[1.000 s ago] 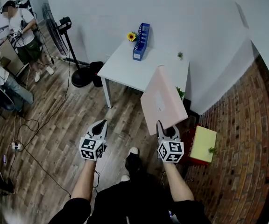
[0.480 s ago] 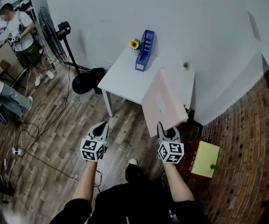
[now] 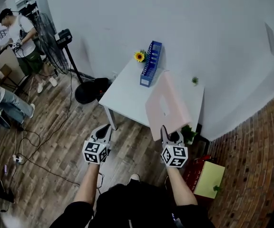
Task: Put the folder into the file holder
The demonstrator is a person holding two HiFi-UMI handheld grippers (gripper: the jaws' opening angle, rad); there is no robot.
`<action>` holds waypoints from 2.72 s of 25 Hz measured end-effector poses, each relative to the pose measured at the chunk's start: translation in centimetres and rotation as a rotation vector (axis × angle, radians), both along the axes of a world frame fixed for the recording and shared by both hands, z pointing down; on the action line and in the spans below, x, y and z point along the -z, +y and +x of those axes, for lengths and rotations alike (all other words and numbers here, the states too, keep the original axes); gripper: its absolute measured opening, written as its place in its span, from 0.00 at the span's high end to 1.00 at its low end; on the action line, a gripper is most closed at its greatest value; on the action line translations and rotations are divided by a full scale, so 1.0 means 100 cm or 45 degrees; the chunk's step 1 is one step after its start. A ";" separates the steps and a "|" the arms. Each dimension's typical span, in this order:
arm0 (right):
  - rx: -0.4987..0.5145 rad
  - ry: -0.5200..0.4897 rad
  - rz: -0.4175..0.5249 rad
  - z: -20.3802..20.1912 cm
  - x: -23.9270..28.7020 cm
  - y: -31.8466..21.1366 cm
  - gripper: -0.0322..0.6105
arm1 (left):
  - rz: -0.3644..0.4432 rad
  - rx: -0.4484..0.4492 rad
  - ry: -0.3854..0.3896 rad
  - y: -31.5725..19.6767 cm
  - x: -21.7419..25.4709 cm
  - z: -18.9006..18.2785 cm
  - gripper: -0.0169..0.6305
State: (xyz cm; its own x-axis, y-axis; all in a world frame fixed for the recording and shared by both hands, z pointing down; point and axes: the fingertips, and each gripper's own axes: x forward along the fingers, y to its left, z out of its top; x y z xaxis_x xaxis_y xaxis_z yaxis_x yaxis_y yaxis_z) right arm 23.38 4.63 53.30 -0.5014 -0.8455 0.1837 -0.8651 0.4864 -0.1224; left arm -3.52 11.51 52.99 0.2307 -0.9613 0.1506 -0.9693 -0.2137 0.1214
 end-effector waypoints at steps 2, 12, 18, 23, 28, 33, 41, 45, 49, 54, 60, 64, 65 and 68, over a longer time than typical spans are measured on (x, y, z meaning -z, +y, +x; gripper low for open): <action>0.004 -0.001 0.003 -0.001 0.001 -0.016 0.68 | 0.001 0.001 0.000 -0.016 0.001 -0.001 0.93; -0.014 0.003 -0.013 -0.004 -0.007 -0.074 0.68 | -0.019 -0.023 0.011 -0.080 -0.011 -0.002 0.93; -0.066 0.016 -0.004 -0.015 -0.010 -0.112 0.68 | -0.023 -0.095 0.020 -0.136 -0.020 -0.012 0.93; -0.147 0.030 -0.004 -0.029 -0.012 -0.149 0.68 | -0.025 -0.192 0.028 -0.199 -0.023 -0.024 0.93; -0.246 0.040 -0.030 -0.042 -0.012 -0.189 0.68 | -0.037 -0.301 0.032 -0.266 -0.023 -0.034 0.93; -0.335 0.041 -0.040 -0.062 -0.003 -0.228 0.68 | -0.054 -0.399 0.035 -0.327 -0.022 -0.048 0.93; -0.400 0.079 -0.026 -0.107 0.007 -0.285 0.68 | -0.069 -0.508 0.051 -0.400 -0.026 -0.070 0.93; -0.435 0.074 -0.016 -0.125 0.010 -0.311 0.68 | -0.073 -0.549 0.056 -0.428 -0.030 -0.082 0.93; -0.468 0.068 -0.004 -0.137 0.012 -0.333 0.68 | -0.068 -0.580 0.050 -0.446 -0.031 -0.092 0.93; -0.505 0.064 0.007 -0.146 0.016 -0.360 0.68 | -0.077 -0.578 0.045 -0.455 -0.035 -0.109 0.93; -0.526 0.064 0.011 -0.151 0.017 -0.389 0.68 | -0.091 -0.545 0.052 -0.463 -0.042 -0.121 0.93; -0.531 0.072 0.013 -0.154 0.013 -0.407 0.68 | -0.096 -0.519 0.046 -0.475 -0.045 -0.131 0.93; -0.532 0.078 0.012 -0.155 0.011 -0.412 0.68 | -0.094 -0.514 0.044 -0.478 -0.044 -0.133 0.93; -0.534 0.088 0.007 -0.155 0.008 -0.422 0.68 | -0.087 -0.505 0.038 -0.487 -0.041 -0.135 0.93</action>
State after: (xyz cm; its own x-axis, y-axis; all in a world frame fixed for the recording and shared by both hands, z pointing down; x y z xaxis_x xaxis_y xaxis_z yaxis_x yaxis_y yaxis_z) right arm 7.87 -37.56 52.49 -0.1006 -0.9746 0.1999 -0.9943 0.0912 -0.0554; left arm -16.98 -37.21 57.11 0.5872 -0.7847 0.1986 -0.8090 -0.5611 0.1750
